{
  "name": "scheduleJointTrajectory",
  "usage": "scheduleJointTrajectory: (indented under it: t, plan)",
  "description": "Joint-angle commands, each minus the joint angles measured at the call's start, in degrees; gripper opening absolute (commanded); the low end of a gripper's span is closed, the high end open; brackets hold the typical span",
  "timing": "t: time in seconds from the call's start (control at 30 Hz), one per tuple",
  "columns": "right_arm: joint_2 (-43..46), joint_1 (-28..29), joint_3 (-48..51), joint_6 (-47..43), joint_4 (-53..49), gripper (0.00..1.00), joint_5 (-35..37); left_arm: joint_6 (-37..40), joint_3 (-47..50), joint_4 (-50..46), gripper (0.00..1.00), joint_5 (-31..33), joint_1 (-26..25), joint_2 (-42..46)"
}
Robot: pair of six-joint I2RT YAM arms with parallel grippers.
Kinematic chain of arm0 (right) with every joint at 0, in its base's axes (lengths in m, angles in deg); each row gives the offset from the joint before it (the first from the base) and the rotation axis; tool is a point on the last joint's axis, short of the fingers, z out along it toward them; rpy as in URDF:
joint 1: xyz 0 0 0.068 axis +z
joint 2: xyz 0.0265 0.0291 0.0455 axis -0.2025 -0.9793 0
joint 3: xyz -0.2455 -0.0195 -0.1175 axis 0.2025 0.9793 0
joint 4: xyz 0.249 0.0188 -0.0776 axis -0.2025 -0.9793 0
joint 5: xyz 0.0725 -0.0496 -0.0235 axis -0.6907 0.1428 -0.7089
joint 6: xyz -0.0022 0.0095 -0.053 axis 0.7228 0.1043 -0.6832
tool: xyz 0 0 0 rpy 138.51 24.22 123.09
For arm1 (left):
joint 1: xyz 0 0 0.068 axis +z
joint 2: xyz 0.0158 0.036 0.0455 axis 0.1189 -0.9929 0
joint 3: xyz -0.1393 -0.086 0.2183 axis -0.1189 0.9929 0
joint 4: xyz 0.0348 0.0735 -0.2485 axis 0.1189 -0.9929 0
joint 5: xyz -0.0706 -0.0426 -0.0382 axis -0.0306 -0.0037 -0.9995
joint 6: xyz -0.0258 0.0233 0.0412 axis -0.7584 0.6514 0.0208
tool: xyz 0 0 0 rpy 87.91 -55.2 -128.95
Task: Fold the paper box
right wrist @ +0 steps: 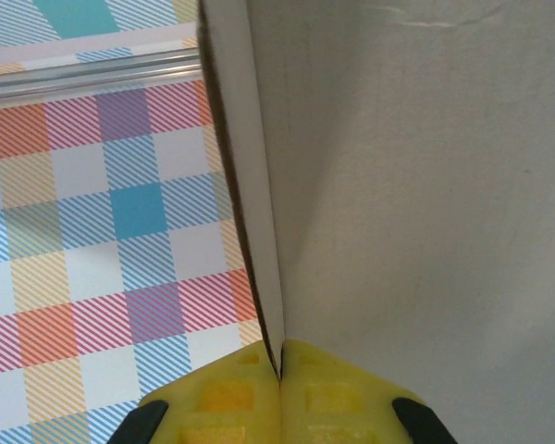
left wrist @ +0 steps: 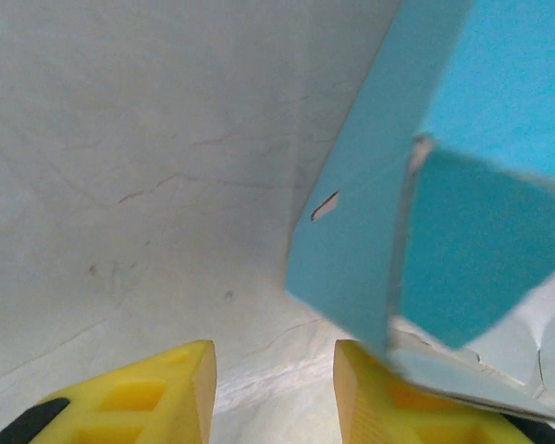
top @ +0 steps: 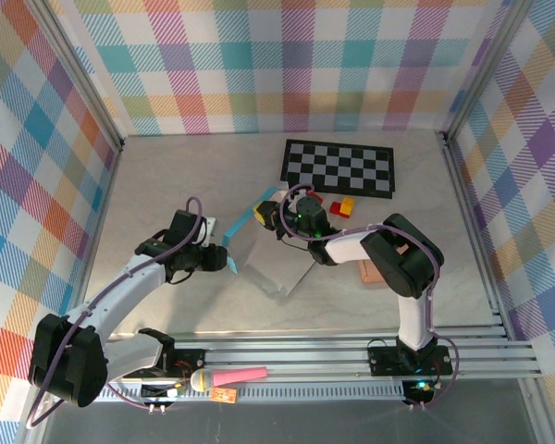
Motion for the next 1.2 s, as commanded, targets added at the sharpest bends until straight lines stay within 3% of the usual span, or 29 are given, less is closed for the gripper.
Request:
scheduleJointTrajectory:
  t: [0.0, 0.27, 0.47, 0.57, 0.7, 1.17]
  plan:
    - [-1.4, -0.2, -1.0, 1.4, 1.6, 0.0, -0.5, -0.9, 0.8, 4.5, 0.38, -1.5, -0.5, 0.3]
    - [-0.7, -0.4, -0.6, 2.7, 2.3, 0.0, 0.3, -9.3, 3.2, 9.1, 0.36, -0.5, -1.3, 1.2]
    - [1.5, -0.5, 2.7, 3.6, 3.3, 0.0, 0.6, -13.3, 8.9, 12.8, 0.33, 3.7, -5.6, 4.5]
    - [2.2, -0.4, 4.2, 4.1, 3.9, 0.0, 0.5, -14.3, 13.1, 19.0, 0.33, 6.0, -7.8, 6.2]
    - [2.3, -0.4, 5.2, 4.5, 4.5, 0.0, 0.3, -14.0, 16.7, 24.5, 0.34, 8.1, -8.6, 6.7]
    - [2.9, -0.4, 5.3, 4.6, 2.8, 0.0, -0.8, -7.4, 15.6, 28.7, 0.32, 7.1, -10.0, 4.1]
